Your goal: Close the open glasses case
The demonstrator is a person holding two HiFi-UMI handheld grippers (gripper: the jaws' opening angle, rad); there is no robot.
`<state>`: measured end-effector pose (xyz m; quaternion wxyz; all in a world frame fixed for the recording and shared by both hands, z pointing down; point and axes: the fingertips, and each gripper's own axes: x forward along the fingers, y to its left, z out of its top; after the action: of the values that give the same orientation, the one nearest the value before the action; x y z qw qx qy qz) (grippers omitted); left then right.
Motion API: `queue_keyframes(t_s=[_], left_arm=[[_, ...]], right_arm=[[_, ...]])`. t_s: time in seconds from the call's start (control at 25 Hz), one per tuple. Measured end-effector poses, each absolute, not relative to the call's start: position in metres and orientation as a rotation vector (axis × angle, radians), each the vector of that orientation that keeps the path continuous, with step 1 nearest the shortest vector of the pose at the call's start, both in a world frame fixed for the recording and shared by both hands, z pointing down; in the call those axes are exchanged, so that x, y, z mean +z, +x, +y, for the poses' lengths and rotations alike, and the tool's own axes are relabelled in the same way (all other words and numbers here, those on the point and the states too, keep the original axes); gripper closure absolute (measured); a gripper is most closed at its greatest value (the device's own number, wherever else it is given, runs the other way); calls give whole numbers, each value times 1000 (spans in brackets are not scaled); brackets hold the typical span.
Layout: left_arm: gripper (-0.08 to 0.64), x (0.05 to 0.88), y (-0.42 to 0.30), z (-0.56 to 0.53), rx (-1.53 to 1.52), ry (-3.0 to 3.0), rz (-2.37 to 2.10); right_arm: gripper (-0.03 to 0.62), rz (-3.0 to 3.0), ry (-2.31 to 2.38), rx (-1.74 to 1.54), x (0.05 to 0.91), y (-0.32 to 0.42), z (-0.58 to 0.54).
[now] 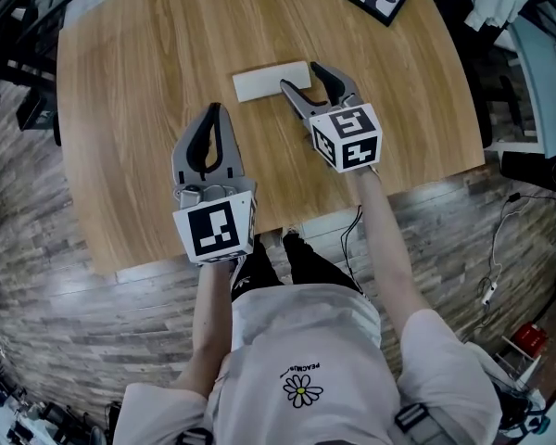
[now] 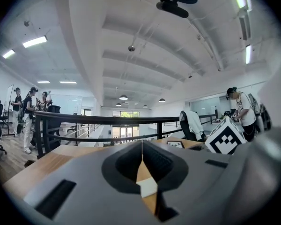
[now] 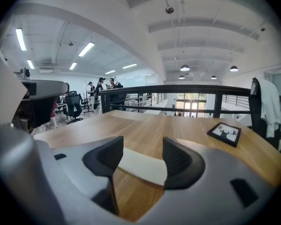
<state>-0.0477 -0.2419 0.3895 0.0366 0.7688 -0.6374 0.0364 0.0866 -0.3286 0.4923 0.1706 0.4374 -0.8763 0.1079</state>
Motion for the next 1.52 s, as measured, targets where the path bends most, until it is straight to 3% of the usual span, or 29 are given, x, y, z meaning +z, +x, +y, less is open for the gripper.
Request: queue_keyframes(t_s=[0.2, 0.6, 1.52], left_arm=[[541, 358, -36, -241, 57, 2438, -1946], [540, 309, -7, -221, -29, 2561, -1838], [540, 308, -2, -199, 14, 2619, -1833]], right_arm=[[375, -2577, 1326, 176, 423, 89, -314], [583, -2529, 1720, -36, 328, 115, -236], [584, -2578, 1685, -13, 327, 118, -187]])
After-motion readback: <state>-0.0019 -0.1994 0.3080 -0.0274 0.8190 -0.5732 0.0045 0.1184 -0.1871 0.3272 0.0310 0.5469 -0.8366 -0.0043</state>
